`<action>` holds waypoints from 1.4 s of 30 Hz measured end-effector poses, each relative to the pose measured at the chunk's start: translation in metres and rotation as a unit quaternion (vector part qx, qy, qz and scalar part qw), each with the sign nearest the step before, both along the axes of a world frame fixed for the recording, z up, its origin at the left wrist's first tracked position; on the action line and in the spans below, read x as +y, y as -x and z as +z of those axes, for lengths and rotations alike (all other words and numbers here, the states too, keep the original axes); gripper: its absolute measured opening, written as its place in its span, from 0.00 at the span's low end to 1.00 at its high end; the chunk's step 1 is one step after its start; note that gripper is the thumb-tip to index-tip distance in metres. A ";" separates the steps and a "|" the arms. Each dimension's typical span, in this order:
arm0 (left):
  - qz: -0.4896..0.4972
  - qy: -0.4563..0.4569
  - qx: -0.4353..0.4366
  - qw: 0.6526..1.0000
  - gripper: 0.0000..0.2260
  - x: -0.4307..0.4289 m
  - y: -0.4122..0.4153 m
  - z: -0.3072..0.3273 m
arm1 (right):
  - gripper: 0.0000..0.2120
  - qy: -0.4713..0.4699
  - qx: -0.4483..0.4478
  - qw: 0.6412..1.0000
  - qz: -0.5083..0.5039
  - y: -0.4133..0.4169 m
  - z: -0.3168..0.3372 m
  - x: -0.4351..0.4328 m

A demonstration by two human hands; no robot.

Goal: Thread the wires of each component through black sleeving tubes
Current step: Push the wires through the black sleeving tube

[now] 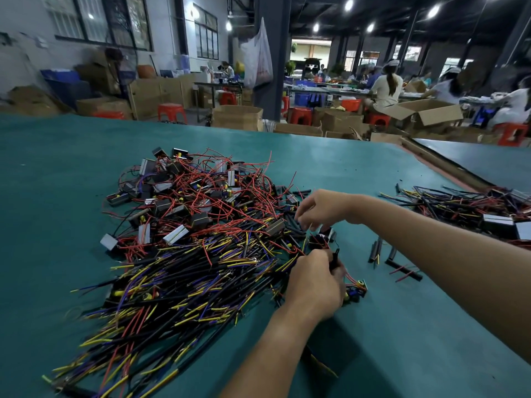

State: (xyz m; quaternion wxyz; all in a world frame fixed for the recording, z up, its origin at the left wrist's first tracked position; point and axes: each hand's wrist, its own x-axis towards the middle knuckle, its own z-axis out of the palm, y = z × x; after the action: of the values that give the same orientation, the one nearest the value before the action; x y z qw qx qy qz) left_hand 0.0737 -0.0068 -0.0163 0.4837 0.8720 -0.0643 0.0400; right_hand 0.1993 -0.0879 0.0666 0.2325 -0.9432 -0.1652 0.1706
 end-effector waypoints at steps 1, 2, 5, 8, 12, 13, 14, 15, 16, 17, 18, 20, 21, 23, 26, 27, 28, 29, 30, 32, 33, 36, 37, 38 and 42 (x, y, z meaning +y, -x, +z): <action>0.003 -0.001 -0.004 1.000 0.07 0.000 0.000 0.000 | 0.08 0.027 0.005 0.999 0.021 0.002 0.000 0.004; 0.007 -0.001 -0.009 1.000 0.06 0.001 0.000 0.000 | 0.08 0.054 0.007 0.998 0.040 0.005 0.000 0.008; 0.010 -0.001 -0.015 1.000 0.06 0.000 0.001 -0.001 | 0.11 0.100 0.007 0.993 0.066 0.009 0.003 0.015; 0.008 0.001 -0.007 1.000 0.06 0.000 0.003 0.000 | 0.10 0.091 0.031 0.994 0.052 0.010 0.004 0.015; 0.006 0.010 0.002 1.000 0.08 0.001 0.005 0.004 | 0.09 0.068 0.029 0.997 0.030 0.007 -0.001 0.012; 0.002 0.013 0.005 1.000 0.08 0.001 0.005 0.006 | 0.09 0.064 0.009 0.997 0.029 0.006 -0.002 0.011; -0.001 0.015 0.007 1.000 0.08 0.001 0.006 0.007 | 0.09 0.059 -0.014 0.998 0.026 0.005 -0.003 0.011; -0.003 0.017 0.010 1.000 0.07 0.002 0.007 0.008 | 0.08 0.053 -0.035 0.998 0.021 0.003 -0.004 0.010; -0.004 0.017 0.014 1.000 0.07 0.002 0.008 0.009 | 0.08 0.047 -0.050 0.998 0.016 0.001 -0.005 0.010; -0.005 0.016 0.017 1.000 0.07 0.002 0.008 0.010 | 0.08 0.042 -0.058 0.997 0.011 0.000 -0.006 0.009; -0.004 0.015 0.019 1.000 0.07 0.003 0.008 0.010 | 0.08 0.039 -0.060 0.997 0.009 -0.002 -0.007 0.009; 0.001 0.016 0.020 1.000 0.06 0.003 0.008 0.011 | 0.08 0.038 -0.059 0.997 0.005 -0.004 -0.008 0.009; 0.003 0.015 0.020 1.000 0.06 0.003 0.008 0.011 | 0.08 0.040 -0.062 0.997 0.004 -0.004 -0.009 0.009; 0.004 0.014 0.016 1.000 0.06 0.002 0.008 0.010 | 0.08 0.052 -0.081 0.995 0.007 -0.005 -0.012 0.009; 0.003 0.013 0.009 1.000 0.06 0.002 0.008 0.010 | 0.09 0.070 -0.114 0.991 -0.005 -0.008 -0.015 0.008; 0.002 0.012 0.007 1.000 0.06 0.002 0.008 0.010 | 0.10 0.071 -0.128 0.989 -0.019 -0.009 -0.016 0.008; 0.000 0.014 0.006 1.000 0.06 0.002 0.008 0.010 | 0.12 0.075 -0.148 0.986 -0.034 -0.011 -0.017 0.007; -0.001 0.016 0.006 1.000 0.06 0.003 0.008 0.010 | 0.13 0.082 -0.166 0.981 -0.049 -0.014 -0.017 0.006; -0.001 0.017 0.005 1.000 0.06 0.003 0.008 0.010 | 0.14 0.088 -0.178 0.978 -0.061 -0.016 -0.018 0.006; -0.002 0.015 -0.004 1.000 0.06 0.003 0.009 0.009 | 0.14 0.092 -0.184 0.976 -0.074 -0.022 -0.019 0.006; -0.002 0.013 -0.010 1.000 0.05 0.003 0.009 0.009 | 0.14 0.091 -0.181 0.976 -0.076 -0.023 -0.020 0.006; -0.003 0.008 -0.013 1.000 0.05 0.002 0.011 0.010 | 0.15 0.065 -0.181 0.979 -0.072 -0.027 -0.023 0.011; -0.006 0.008 -0.007 1.000 0.05 0.003 0.011 0.010 | 0.15 0.039 -0.190 0.978 -0.072 -0.028 -0.024 0.013; -0.007 0.007 0.000 1.000 0.05 0.003 0.011 0.010 | 0.14 -0.004 -0.203 0.976 -0.078 -0.029 -0.025 0.017; 0.009 -0.004 0.006 1.000 0.07 0.002 0.012 0.014 | 0.06 -0.258 -0.108 0.955 -0.104 -0.021 -0.009 0.042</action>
State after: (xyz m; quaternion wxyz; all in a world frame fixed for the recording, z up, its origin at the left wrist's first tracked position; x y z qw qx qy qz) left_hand 0.0613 -0.0049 -0.0023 0.4802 0.8747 -0.0535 0.0394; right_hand 0.2201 -0.0457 0.0581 0.4650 -0.8758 -0.1291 -0.0057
